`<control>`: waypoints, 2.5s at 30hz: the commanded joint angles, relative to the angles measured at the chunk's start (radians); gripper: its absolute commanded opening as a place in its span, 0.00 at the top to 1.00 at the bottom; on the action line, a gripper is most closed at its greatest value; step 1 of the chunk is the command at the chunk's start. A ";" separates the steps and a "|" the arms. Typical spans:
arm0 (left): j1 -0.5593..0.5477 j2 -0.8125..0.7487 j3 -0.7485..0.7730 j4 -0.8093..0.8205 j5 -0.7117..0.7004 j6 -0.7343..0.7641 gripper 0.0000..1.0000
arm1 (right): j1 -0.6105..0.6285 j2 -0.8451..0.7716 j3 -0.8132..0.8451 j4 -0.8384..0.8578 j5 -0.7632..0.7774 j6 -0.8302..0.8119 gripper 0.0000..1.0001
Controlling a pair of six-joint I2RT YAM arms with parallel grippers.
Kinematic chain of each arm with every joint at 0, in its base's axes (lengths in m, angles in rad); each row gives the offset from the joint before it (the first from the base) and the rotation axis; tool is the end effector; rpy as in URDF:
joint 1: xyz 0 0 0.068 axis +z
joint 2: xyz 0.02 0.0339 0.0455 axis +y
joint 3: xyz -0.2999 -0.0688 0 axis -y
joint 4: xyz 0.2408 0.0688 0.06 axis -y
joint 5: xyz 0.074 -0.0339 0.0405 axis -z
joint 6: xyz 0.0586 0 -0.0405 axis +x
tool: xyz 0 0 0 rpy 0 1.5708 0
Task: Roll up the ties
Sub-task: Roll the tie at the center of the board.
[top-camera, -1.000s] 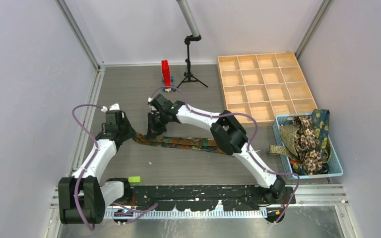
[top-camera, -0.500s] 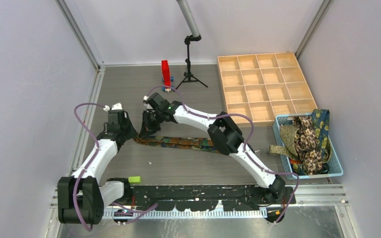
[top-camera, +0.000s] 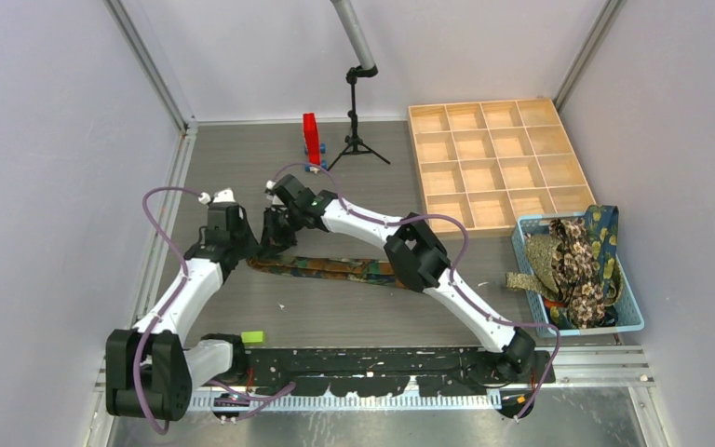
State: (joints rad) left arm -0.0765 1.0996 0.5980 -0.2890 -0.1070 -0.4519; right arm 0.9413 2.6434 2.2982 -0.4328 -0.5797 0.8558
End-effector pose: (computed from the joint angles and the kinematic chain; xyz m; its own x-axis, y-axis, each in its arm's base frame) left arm 0.2167 -0.0103 0.2235 -0.6380 -0.3865 -0.6660 -0.3085 0.9207 -0.2389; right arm 0.3379 0.5184 0.1454 -0.9550 -0.2382 -0.1767 -0.2820 0.5445 0.7899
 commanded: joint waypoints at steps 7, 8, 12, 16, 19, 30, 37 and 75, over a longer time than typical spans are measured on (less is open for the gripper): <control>-0.088 0.026 -0.006 0.044 -0.036 -0.009 0.84 | -0.014 -0.062 -0.062 0.074 -0.046 -0.001 0.89; -0.097 0.031 -0.013 0.051 -0.039 -0.014 0.84 | -0.018 -0.074 -0.079 0.075 -0.045 -0.007 0.89; -0.134 0.062 -0.012 0.070 -0.064 -0.028 0.83 | -0.032 -0.112 -0.148 0.075 -0.040 -0.024 0.90; -0.162 0.100 -0.002 0.079 -0.078 -0.038 0.83 | -0.047 -0.175 -0.232 0.074 -0.024 -0.049 0.90; -0.180 0.110 0.000 0.079 -0.101 -0.047 0.83 | -0.062 -0.230 -0.300 0.075 -0.007 -0.067 0.90; -0.238 0.120 0.013 0.056 -0.157 -0.045 0.72 | -0.107 -0.415 -0.491 0.024 0.074 -0.146 0.90; -0.271 0.089 0.006 0.054 -0.177 -0.031 0.51 | -0.110 -0.441 -0.499 0.008 0.092 -0.153 0.90; -0.273 -0.465 -0.064 -0.279 -0.337 -0.156 0.16 | 0.012 -0.306 -0.297 -0.046 0.231 -0.040 0.62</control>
State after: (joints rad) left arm -0.3470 0.6609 0.5426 -0.5594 -0.4103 -0.5953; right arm 0.9497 2.3238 1.9663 -0.4870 -0.3771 0.8047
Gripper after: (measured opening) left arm 0.839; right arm 0.413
